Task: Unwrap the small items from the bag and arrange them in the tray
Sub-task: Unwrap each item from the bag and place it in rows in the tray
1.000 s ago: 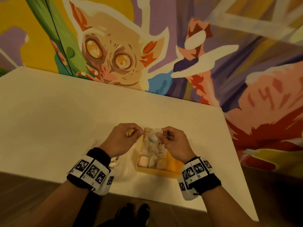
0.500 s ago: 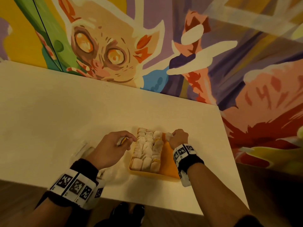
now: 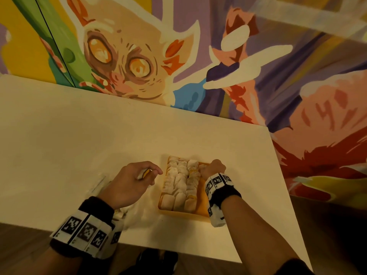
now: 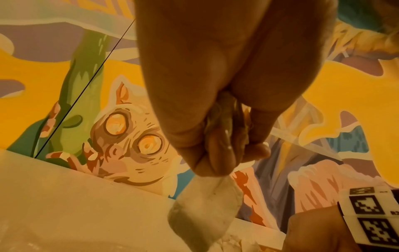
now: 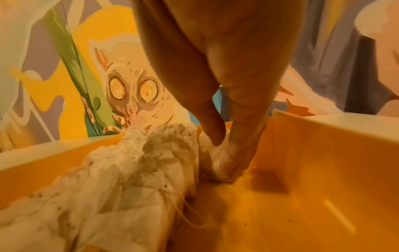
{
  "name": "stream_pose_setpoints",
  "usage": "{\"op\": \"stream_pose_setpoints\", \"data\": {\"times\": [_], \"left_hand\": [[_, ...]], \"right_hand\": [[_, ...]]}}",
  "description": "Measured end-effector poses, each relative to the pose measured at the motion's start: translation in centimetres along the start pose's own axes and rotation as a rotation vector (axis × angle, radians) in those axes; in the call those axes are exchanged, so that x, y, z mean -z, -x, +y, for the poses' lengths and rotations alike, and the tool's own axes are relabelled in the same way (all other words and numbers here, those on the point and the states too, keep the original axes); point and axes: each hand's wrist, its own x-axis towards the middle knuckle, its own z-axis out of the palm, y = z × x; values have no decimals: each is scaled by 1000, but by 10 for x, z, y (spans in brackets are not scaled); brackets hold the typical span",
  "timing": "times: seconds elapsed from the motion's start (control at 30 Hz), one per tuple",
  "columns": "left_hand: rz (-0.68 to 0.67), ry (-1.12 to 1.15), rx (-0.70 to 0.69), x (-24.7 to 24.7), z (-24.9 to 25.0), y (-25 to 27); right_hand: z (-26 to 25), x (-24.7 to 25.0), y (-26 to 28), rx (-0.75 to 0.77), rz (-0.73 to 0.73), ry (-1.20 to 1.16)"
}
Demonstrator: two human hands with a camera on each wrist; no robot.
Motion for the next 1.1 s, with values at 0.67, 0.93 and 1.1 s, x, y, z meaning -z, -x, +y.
{"op": "stream_pose_setpoints", "data": {"times": [0.67, 0.93, 1.1], "left_hand": [[-87, 88, 7, 8, 14, 3], [-138, 204, -20, 18, 31, 3], [-125, 245, 2, 24, 36, 8]], "right_hand": [[-5, 3, 33, 74, 68, -257], [-28, 6, 118, 768, -487, -551], [-20, -1, 137, 832, -554, -496]]}}
